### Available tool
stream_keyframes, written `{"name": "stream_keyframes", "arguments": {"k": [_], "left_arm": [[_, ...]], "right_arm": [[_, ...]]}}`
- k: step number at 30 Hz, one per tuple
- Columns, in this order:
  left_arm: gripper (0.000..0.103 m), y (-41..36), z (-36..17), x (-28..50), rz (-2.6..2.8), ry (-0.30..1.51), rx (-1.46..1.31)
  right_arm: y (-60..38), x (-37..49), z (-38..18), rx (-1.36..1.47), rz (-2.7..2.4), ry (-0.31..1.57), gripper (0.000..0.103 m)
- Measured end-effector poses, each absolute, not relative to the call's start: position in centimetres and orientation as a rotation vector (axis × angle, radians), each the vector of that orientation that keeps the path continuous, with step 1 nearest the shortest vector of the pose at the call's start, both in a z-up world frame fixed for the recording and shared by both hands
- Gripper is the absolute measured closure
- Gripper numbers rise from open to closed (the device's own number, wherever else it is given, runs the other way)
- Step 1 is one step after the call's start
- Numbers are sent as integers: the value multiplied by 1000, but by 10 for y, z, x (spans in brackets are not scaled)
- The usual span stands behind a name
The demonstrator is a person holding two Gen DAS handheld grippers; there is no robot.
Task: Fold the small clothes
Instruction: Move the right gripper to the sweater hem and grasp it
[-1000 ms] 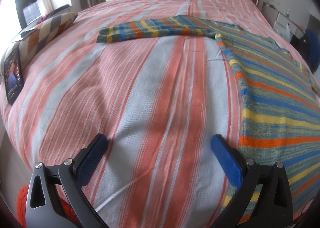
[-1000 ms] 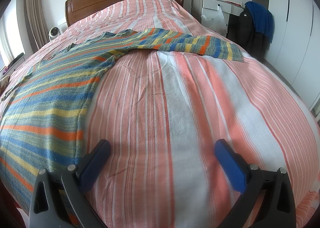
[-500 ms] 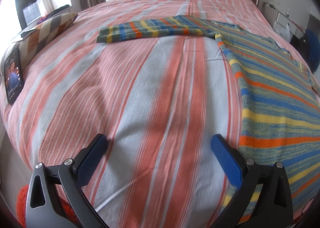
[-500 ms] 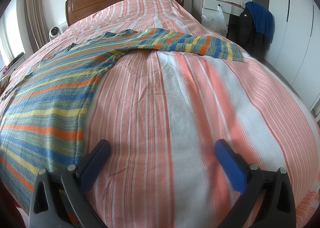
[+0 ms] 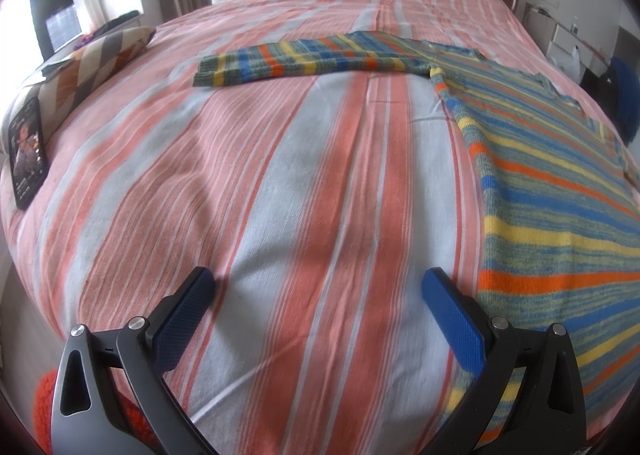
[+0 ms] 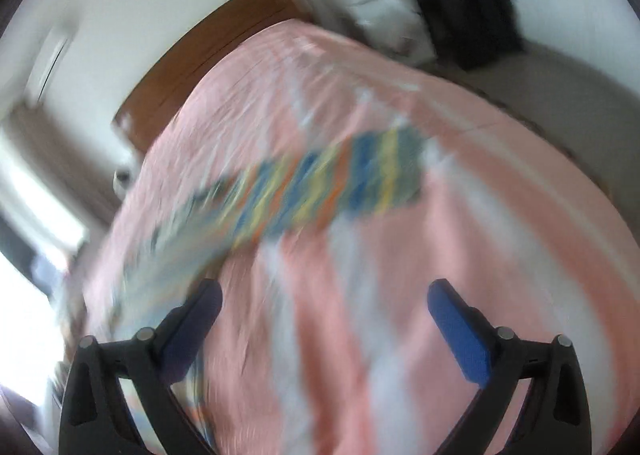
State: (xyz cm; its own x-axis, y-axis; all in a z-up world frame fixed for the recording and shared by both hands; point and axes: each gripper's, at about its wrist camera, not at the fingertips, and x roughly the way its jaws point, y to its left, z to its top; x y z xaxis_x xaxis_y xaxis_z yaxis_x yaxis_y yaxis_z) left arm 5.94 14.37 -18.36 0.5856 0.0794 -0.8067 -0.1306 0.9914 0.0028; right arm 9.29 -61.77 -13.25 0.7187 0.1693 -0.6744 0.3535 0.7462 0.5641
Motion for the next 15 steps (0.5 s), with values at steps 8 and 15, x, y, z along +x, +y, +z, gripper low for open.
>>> {"name": "stream_keyframes", "arguments": {"k": [8,15], "left_arm": [[0,144,-184,59,127,932,-54],[0,145,-184,60,136,928,-49]], "right_arm": [[-688,170,-180,999,-93,847,47],[-690,197,-206,1020,-88,914,100]]}}
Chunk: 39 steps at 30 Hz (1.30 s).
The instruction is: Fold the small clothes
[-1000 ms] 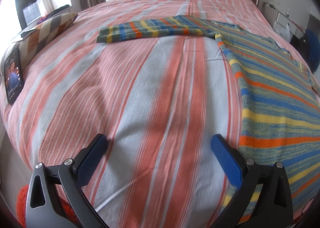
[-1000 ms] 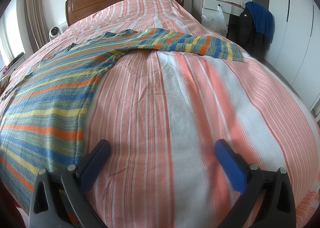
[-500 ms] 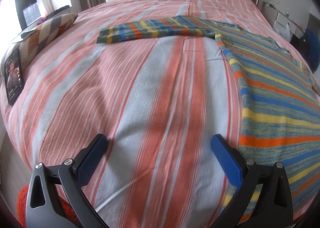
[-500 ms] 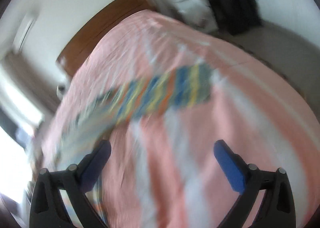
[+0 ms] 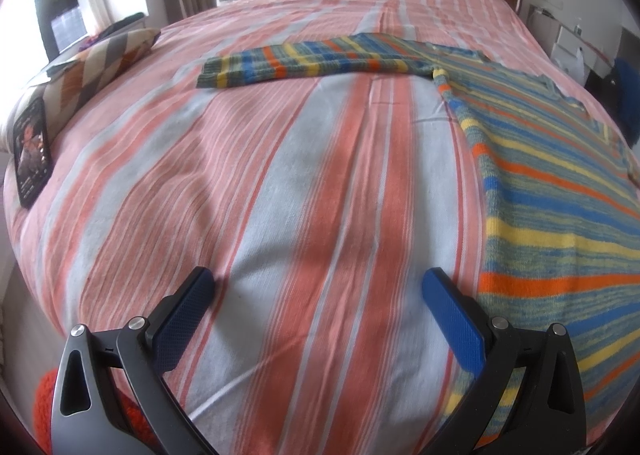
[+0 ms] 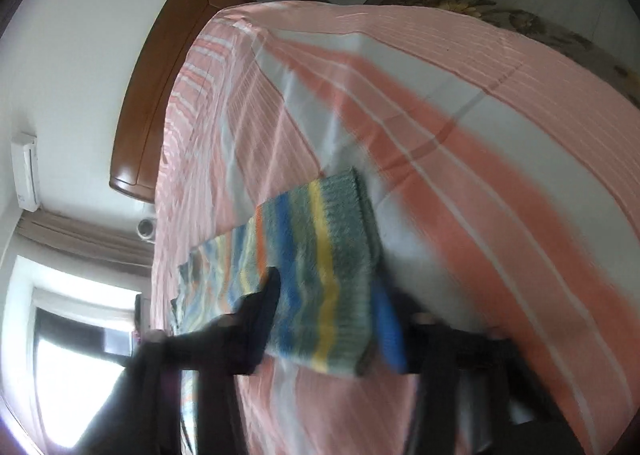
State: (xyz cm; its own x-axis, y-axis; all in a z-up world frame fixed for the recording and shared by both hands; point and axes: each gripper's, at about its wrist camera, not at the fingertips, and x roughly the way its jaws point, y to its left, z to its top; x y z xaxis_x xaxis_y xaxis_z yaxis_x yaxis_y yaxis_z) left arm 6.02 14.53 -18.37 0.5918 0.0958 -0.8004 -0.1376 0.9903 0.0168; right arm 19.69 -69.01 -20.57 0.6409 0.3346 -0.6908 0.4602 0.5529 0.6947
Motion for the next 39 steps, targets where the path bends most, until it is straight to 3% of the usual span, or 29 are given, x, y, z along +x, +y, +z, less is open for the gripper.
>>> {"name": "stream_keyframes", "arguments": {"k": [3,6,9,14,17,18,19,20,26,35,39], "left_arm": [[0,147,-184,61,134,927,-50],[0,146,-183,60,134,926,-46],[0,145,-184,60,131,929,-49],[0,146,-182,60,122,928,-52],[0,147,-183,60,118,926,-50],[0,147,-183,60,116,925,-51],[0,146,-183,59,114,924,-51],[0,146,-183,59,112,924,-50],[0,146,-183,59,107,924,-48],[0,146,-179,57,107,908,-63],[0,146,-169,55,87,859,-87]], "right_arm": [[-682,200,-181,928,-124,892,100],[-644,212,-116,746,-89,831,100],[-575,240,-45,589,37,779,100],[-438,289,5,437,274,789,100],[-356,314,-5,424,424,817,96],[-335,322,-14,466,493,840,78],[-319,326,-26,508,537,867,66],[-309,328,-33,541,558,875,44],[-314,301,-58,525,527,879,43],[-395,188,-146,64,127,909,40],[-441,156,-176,45,-11,903,40]]}}
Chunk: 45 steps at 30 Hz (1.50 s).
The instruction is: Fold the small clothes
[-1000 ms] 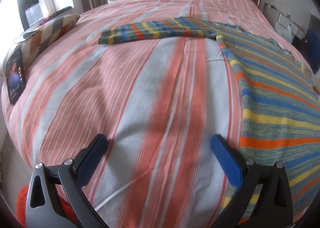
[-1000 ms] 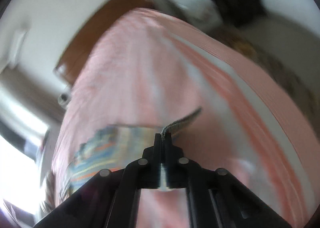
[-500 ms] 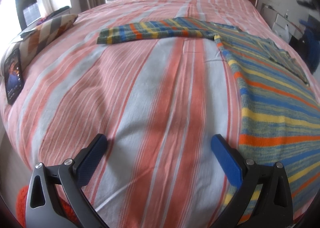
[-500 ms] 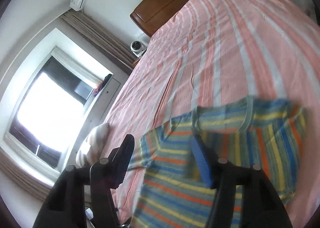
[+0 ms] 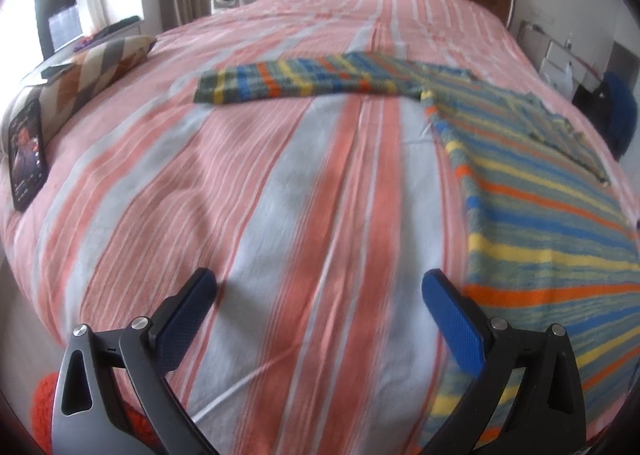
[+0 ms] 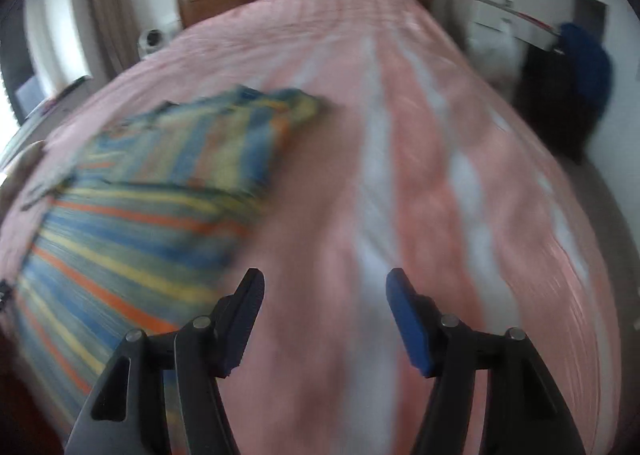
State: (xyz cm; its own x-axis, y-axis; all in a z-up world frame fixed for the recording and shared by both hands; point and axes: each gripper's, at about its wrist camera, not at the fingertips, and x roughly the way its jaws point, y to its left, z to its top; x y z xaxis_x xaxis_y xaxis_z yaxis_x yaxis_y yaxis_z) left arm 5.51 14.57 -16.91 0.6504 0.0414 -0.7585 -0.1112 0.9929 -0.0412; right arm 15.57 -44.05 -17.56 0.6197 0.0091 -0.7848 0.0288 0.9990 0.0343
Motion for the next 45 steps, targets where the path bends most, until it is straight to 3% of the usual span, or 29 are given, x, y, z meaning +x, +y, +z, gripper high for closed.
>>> {"name": "stream_keyframes", "arguments": {"k": [4,9,15,23,45], "left_arm": [[0,143,-152,71,29,830,-80],[0,153,-131,117,49,773,-34],[0,180,-186,183,171,950,-9],[0,181,-191,167,179,842,-16],[0,183,-190,165,175,843,-24]], "right_arm": [[-464,147,-192,127,-33,882,34],[-455,155,-202,90,-5,886,17],[-455,150,-205,101,2,877,16],[-456,147,-205,104,5,868,16],[-456,146,-206,106,7,858,15]]}}
